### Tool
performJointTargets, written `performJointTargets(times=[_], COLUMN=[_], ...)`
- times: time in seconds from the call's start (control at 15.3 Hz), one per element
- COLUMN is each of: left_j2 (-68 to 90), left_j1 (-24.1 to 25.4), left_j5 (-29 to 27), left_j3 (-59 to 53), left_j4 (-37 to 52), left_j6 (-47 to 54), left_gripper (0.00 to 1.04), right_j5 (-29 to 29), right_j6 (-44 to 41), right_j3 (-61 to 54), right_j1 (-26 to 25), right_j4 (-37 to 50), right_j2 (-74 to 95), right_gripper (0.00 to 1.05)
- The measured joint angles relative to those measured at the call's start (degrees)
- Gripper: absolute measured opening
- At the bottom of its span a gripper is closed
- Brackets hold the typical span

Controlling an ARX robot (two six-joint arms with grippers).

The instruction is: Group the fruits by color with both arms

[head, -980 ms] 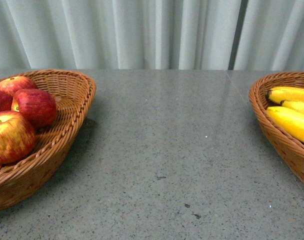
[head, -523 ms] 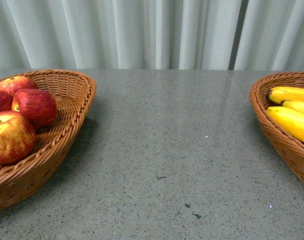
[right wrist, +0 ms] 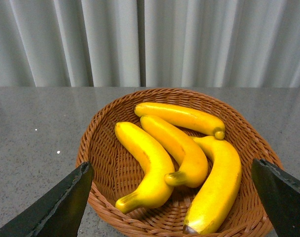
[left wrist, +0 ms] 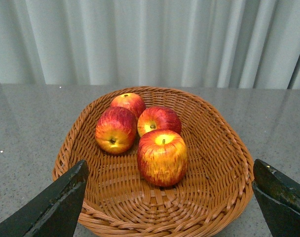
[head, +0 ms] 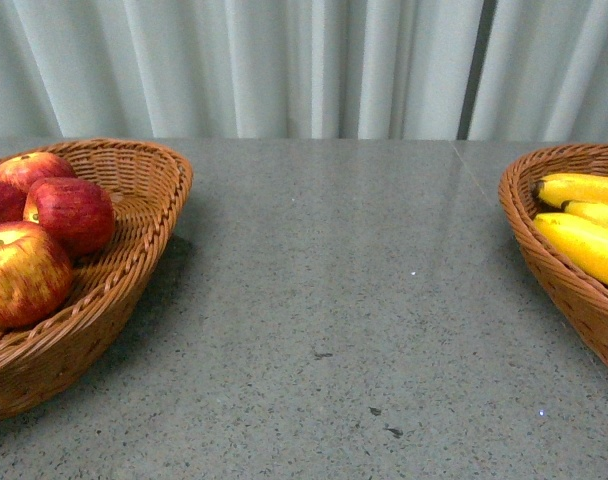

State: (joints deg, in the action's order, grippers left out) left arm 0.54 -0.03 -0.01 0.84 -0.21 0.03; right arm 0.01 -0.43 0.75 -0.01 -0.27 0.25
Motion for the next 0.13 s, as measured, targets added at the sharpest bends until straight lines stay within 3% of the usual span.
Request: performJointTargets(times=[0.13], left_j2=[0.0], left_j1=[0.0], left_j5=[0.0], left_j3=[0.0], left_j4=[0.0], left_j6=[0.0], left_gripper=[0.98], right_j5=[0.0], right_j6=[0.0], right_j3=[0.0], right_j1=[0.0], right_j4=[0.0], right_j2=[0.0], right_gripper=[0.98])
